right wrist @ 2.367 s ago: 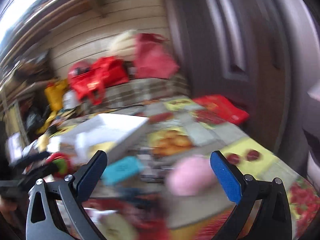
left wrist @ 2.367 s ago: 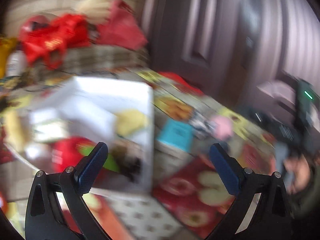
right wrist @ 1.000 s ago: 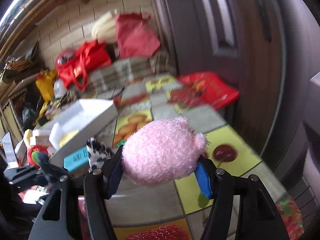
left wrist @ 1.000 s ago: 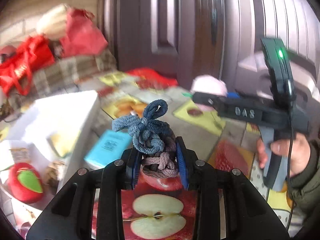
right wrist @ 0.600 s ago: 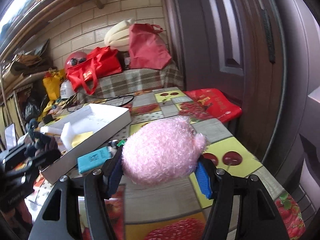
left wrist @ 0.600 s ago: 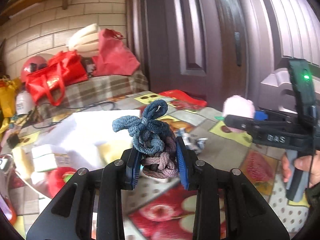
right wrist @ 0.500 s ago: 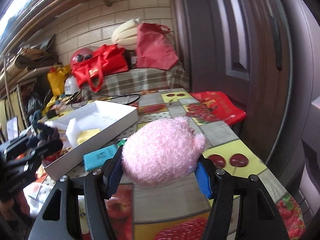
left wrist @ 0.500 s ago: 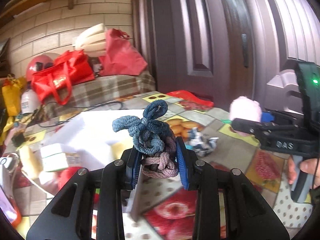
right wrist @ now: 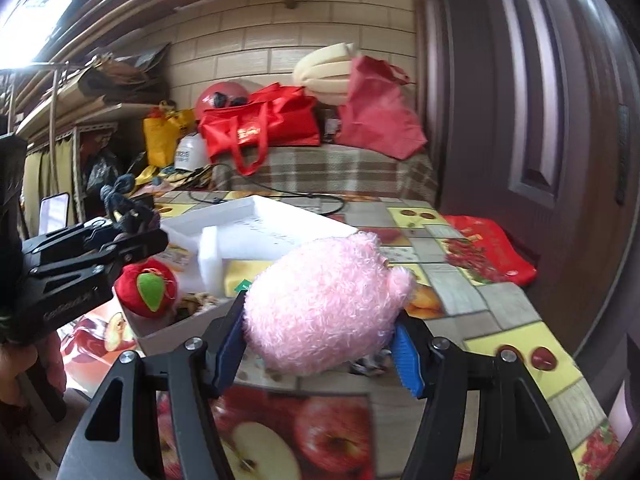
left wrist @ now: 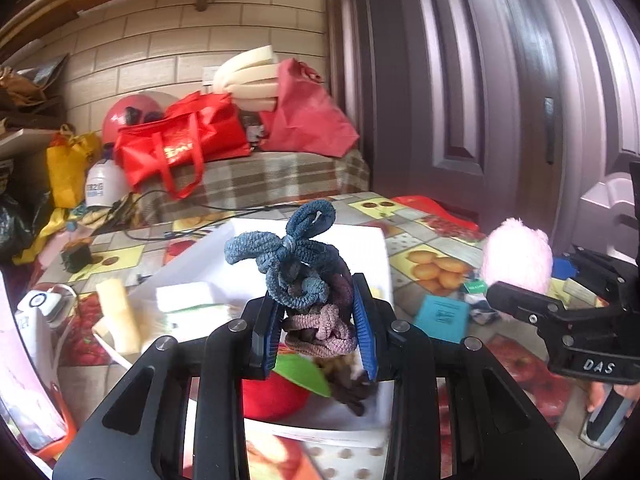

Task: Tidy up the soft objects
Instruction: 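Carry both into the tray and release the rope toy and pink ball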

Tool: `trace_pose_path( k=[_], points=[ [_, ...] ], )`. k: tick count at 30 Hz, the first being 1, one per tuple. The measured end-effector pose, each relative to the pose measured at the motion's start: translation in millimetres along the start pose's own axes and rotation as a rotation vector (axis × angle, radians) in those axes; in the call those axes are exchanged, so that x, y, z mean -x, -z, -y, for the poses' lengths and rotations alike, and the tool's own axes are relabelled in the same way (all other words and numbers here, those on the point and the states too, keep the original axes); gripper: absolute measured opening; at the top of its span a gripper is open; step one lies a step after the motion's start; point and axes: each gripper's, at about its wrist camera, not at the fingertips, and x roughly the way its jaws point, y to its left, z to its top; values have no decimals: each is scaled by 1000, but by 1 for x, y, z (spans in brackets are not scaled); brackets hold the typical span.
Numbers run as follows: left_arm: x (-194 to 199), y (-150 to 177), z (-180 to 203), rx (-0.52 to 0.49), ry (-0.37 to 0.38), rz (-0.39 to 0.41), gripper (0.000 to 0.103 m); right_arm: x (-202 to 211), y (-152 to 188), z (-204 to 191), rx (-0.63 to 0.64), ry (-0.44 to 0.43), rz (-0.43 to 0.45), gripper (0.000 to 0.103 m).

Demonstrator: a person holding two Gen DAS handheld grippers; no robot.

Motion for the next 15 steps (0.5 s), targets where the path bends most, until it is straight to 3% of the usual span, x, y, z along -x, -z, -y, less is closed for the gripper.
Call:
trace_pose_path(
  k=[6, 11, 15],
  points=[
    [-9, -1, -25, 34, -60, -6, 32, -13, -7, -25, 31, -40, 12, 64],
    [-21, -1, -47, 114, -78, -55, 31, -25, -12, -40, 42, -68, 9, 64],
    [-26, -4, -55, 100, -116, -39, 32, -33, -16, -48, 42, -84, 0, 64]
  ],
)
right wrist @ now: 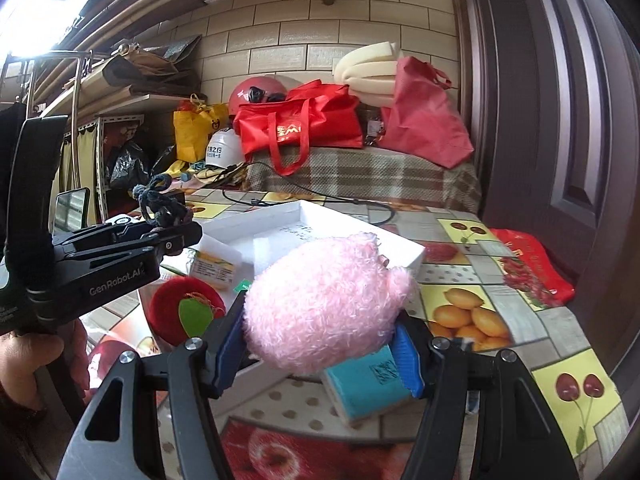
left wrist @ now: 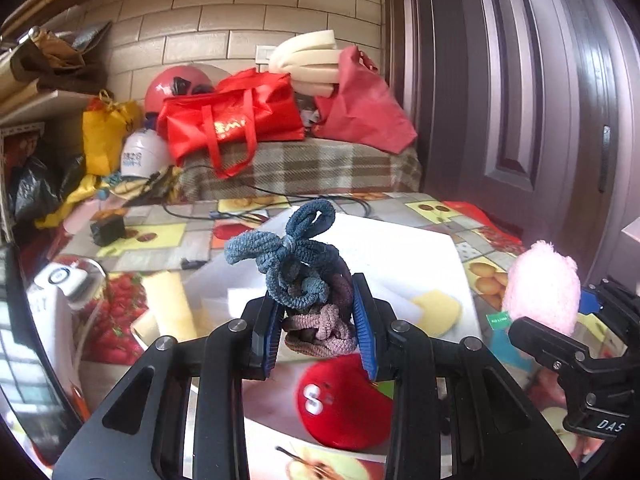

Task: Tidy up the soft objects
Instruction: 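Carry both into the tray and release the rope toy and pink ball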

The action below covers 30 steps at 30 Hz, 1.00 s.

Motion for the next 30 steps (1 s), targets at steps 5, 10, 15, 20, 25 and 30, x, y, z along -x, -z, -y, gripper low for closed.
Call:
trace_pose_path(
  k=[5, 10, 15, 20, 25, 30],
  points=[
    [-13, -4, -11, -7, -41, -1, 32, -14, -6, -7, -15, -29, -27, 64],
    [-22, -8, -24, 14, -66, -9, 32, -30, -12, -21, 11, -37, -29, 64],
    [-33, -11, -31, 16, -87, -21, 32, -50, -18, -26, -2, -37, -68, 64],
    [-42, -11, -37, 43, -69, -63, 32, -72, -22, -20, -59, -47, -126, 64],
    [-50, -12, -39, 54, -52, -97, 32, -91, -29, -14, -39, 31, -117, 64],
    [-59, -13, -35, 34, -38, -131, 32, -108, -30, 8, -134, 54, -166, 64]
  ],
)
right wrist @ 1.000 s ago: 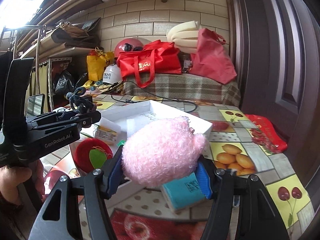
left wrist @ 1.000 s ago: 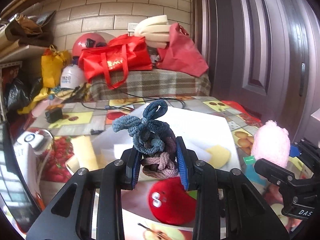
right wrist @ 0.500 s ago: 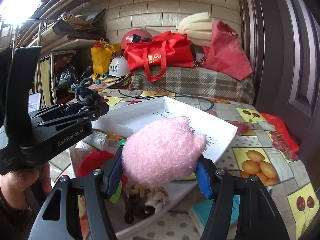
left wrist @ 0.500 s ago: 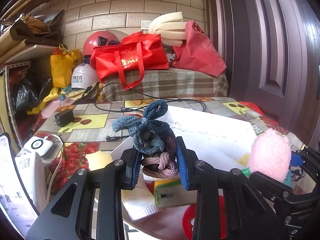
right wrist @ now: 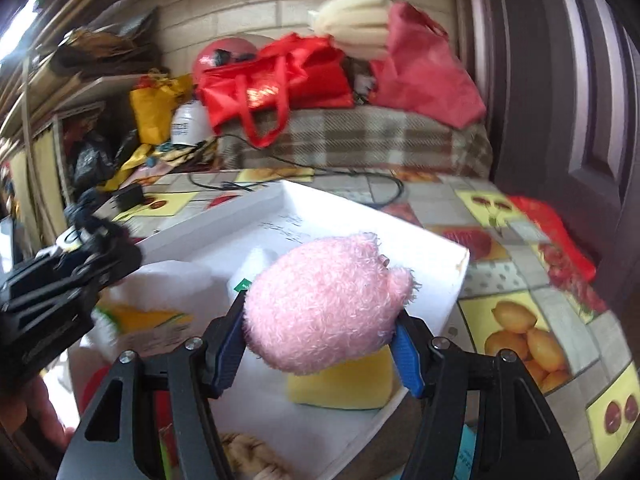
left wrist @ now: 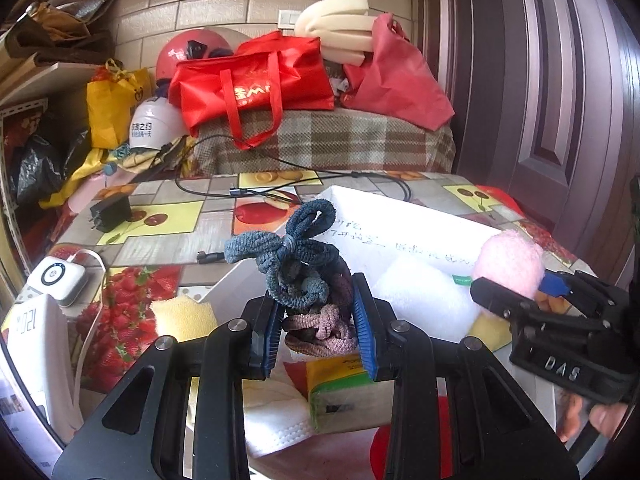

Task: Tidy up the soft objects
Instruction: 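Carry both into the tray and release the rope toy and pink ball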

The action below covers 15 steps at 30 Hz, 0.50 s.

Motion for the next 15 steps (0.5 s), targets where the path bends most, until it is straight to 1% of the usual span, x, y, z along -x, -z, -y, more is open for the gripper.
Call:
trace_pose_path(
  k=[3, 7, 9, 10, 11, 12, 13, 15],
  points=[
    [-5, 0, 8, -41, 16, -21, 32, 2, 1, 3, -17, -10, 6, 64],
    [-3, 0, 13, -72, 17, -14, 32, 5, 1, -8, 36, -6, 13, 65],
    [-3, 0, 12, -66, 14, -13, 36, 4, 0, -13, 66, -10, 12, 67],
    [-3, -1, 11, -61, 11, -13, 39, 3, 0, -15, 79, -14, 10, 68],
    [-2, -1, 10, -58, 2, -9, 49, 1, 0, -17, 90, -16, 6, 74],
    [-1, -1, 9, -53, -15, -2, 54, 1, 0, -19, 101, -9, 4, 85],
    [2, -1, 6, -38, -34, 16, 58, 1, 0, -18, 101, 3, 8, 87],
    [6, -1, 1, -9, -62, 36, 80, 3, 0, -14, 85, 2, 19, 93]
  ],
)
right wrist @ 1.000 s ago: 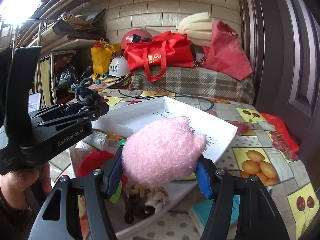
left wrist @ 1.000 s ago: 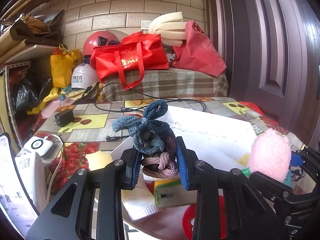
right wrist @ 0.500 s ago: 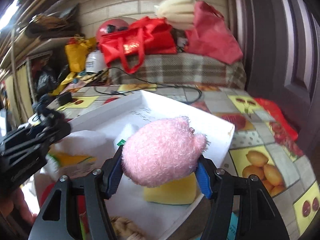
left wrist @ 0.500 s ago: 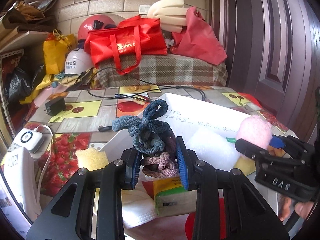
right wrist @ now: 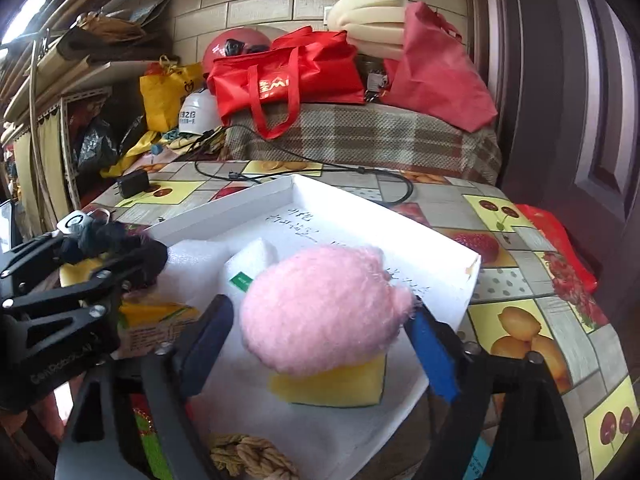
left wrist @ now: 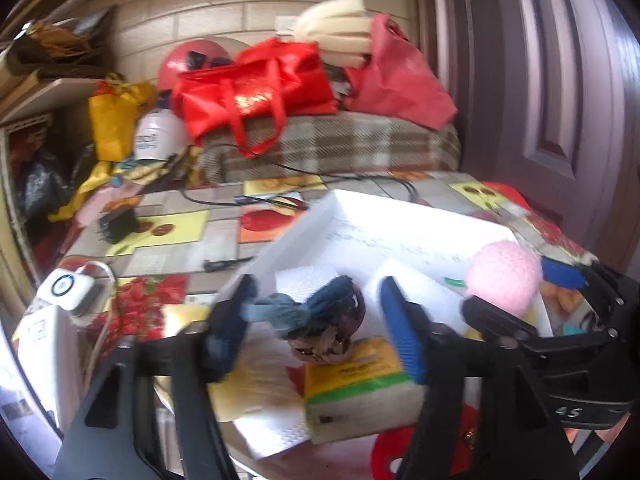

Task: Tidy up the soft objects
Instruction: 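Carry both into the tray and release the rope toy and pink ball, then grasp the blue tissue pack with the left tool while the right tool grasps the cow-print plush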

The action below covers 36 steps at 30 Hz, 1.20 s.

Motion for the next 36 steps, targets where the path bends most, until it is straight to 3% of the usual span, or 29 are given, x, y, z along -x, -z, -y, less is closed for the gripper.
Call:
trace_pose_path(
  k=[2, 14, 17, 31, 36],
  points=[
    [3, 0, -7, 34, -9, 16, 89, 1, 0, 7, -32, 9, 8, 103],
    [18, 2, -9, 39, -48, 95, 92, 14, 0, -1, -8, 51, 85, 103],
    [24, 3, -12, 54, -50, 128, 103, 19, 1, -3, 4, 60, 120, 103],
    [46, 8, -10, 57, -27, 182, 103, 44, 13, -22, 80, 58, 156, 103],
    [61, 15, 6, 3, 37, 189, 103, 87, 33, -23, 114, 43, 250, 103]
  ],
)
